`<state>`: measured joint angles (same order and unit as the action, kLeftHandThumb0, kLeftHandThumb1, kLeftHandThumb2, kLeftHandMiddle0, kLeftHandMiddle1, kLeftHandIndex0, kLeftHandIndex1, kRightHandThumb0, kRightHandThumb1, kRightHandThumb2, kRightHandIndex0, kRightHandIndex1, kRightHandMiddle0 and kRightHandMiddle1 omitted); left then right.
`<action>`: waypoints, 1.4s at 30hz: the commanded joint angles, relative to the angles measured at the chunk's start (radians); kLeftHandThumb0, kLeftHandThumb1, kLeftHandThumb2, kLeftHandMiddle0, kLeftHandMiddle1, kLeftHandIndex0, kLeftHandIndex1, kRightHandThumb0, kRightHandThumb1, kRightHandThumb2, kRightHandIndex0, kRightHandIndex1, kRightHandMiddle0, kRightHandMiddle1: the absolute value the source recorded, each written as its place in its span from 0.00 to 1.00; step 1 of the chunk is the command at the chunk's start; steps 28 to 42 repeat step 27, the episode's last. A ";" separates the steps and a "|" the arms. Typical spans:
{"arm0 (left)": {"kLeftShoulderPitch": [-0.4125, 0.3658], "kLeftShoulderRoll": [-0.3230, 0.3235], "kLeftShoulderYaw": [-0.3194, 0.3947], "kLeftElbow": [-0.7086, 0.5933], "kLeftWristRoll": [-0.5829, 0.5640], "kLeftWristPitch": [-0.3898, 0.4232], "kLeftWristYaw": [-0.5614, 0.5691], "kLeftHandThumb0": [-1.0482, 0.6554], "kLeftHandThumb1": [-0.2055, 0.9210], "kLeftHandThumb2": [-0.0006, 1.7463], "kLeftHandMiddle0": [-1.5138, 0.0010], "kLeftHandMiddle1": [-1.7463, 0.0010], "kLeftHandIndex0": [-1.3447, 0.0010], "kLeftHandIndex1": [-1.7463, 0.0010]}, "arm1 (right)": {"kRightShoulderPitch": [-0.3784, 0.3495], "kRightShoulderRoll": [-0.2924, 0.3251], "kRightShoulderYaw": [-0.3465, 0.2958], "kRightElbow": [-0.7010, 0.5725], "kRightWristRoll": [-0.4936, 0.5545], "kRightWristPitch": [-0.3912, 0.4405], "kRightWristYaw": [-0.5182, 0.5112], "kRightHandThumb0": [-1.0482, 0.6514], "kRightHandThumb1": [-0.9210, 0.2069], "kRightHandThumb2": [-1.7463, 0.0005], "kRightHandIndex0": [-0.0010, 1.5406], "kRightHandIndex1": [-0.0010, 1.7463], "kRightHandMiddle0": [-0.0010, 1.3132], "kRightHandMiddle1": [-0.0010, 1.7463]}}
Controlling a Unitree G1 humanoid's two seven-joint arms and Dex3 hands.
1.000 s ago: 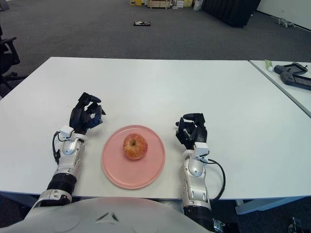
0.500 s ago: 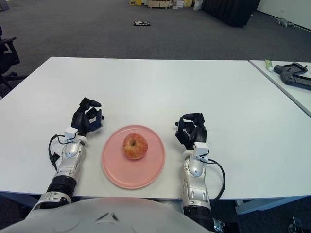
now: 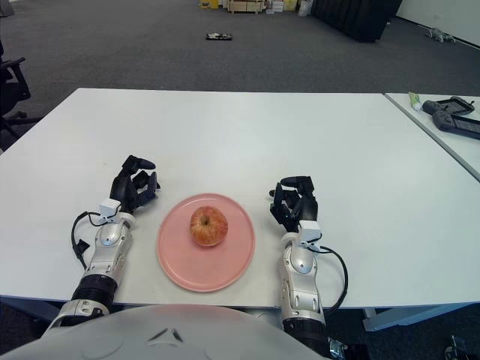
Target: Put the apple into the plate.
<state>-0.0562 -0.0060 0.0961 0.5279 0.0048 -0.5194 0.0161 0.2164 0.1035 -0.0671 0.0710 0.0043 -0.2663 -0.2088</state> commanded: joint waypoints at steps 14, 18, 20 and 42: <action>0.004 -0.003 0.006 0.016 -0.020 0.027 0.003 0.39 0.76 0.52 0.61 0.00 0.73 0.00 | -0.032 0.007 -0.001 0.026 0.008 -0.005 0.015 0.40 0.15 0.56 0.35 0.74 0.22 1.00; 0.001 -0.001 0.006 0.023 -0.022 0.018 0.002 0.39 0.76 0.52 0.62 0.00 0.73 0.00 | -0.034 0.007 -0.001 0.031 0.008 -0.010 0.016 0.40 0.16 0.55 0.35 0.74 0.23 1.00; 0.000 -0.001 0.005 0.024 -0.022 0.017 0.004 0.39 0.76 0.52 0.62 0.00 0.73 0.00 | -0.035 0.006 0.000 0.034 0.002 -0.009 0.015 0.40 0.16 0.55 0.35 0.74 0.23 1.00; 0.000 0.000 0.005 0.020 -0.026 0.023 0.001 0.39 0.76 0.52 0.61 0.00 0.73 0.00 | -0.040 -0.003 0.006 0.048 -0.018 0.000 0.015 0.40 0.18 0.53 0.35 0.74 0.24 1.00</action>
